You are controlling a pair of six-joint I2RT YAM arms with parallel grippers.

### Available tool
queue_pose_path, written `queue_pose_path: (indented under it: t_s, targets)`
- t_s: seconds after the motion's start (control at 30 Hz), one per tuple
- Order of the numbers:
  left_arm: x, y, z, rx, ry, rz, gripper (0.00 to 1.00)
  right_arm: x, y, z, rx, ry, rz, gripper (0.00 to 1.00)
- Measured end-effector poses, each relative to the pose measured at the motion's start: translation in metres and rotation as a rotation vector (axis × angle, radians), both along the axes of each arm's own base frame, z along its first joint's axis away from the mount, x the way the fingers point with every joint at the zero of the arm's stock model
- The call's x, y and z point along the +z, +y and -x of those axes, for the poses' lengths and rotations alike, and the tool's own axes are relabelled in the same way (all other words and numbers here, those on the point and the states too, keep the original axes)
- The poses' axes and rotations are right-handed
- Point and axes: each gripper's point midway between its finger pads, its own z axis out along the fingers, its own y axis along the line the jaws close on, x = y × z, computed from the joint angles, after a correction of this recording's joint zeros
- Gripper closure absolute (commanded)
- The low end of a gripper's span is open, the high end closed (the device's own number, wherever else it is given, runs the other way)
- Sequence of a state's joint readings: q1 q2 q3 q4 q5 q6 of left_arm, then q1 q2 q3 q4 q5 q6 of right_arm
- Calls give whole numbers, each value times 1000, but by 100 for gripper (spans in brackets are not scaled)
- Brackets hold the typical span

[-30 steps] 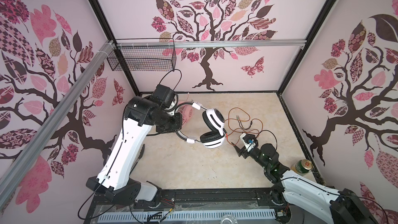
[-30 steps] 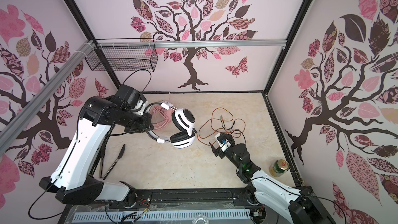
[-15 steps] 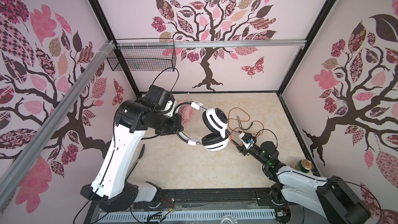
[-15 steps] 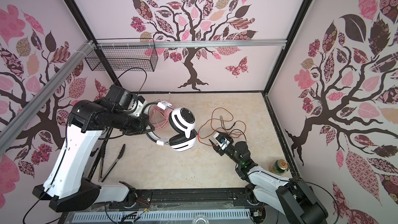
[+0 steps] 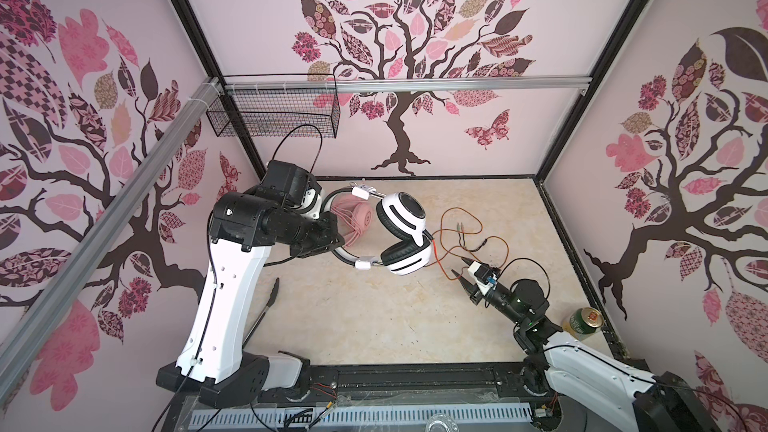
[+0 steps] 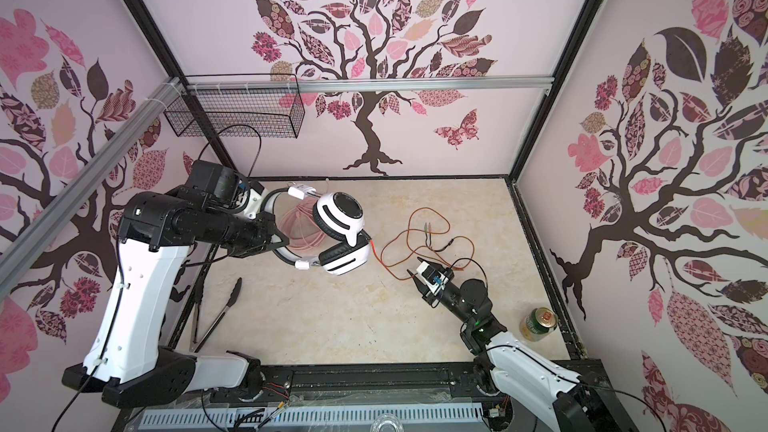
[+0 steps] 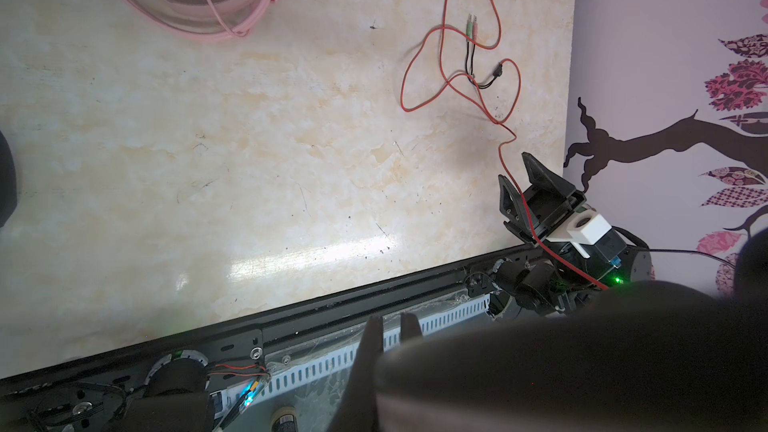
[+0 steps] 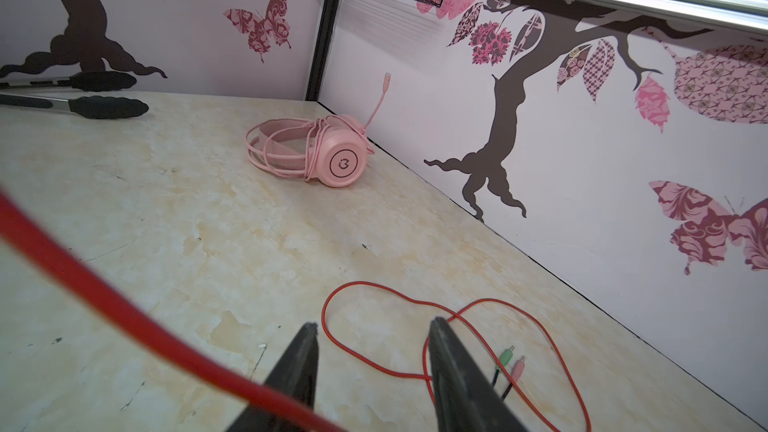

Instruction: Wrap the headphones

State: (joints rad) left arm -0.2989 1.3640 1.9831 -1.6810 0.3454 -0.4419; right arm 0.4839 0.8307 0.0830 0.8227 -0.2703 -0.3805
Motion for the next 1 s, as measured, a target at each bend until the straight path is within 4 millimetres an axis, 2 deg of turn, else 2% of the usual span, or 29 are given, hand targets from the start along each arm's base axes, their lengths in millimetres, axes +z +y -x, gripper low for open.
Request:
queue_pose_path:
  t_s: [0.17, 0.3, 0.47, 0.6, 0.73, 0.87, 1.0]
  targets:
    - [5, -4, 0, -13, -3, 26, 100, -13, 3, 3, 23, 44, 27, 80]
    - [6, -6, 1, -18, -3, 37, 100, -25, 5, 5, 41, 86, 48, 100]
    - [6, -6, 1, -13, -2, 36, 100, -30, 8, 9, 72, 113, 59, 100]
    - [1, 1, -9, 33, -18, -2, 100, -19, 11, 18, 108, 129, 38, 100]
    - [-29, 23, -24, 135, 6, -132, 100, 5, 13, 24, 126, 164, 27, 100]
    - [-70, 55, -42, 243, 86, -349, 100, 45, 12, 33, 122, 157, 32, 100]
    - [-113, 75, -48, 288, 180, -515, 100, 76, 9, 33, 105, 170, 67, 100]
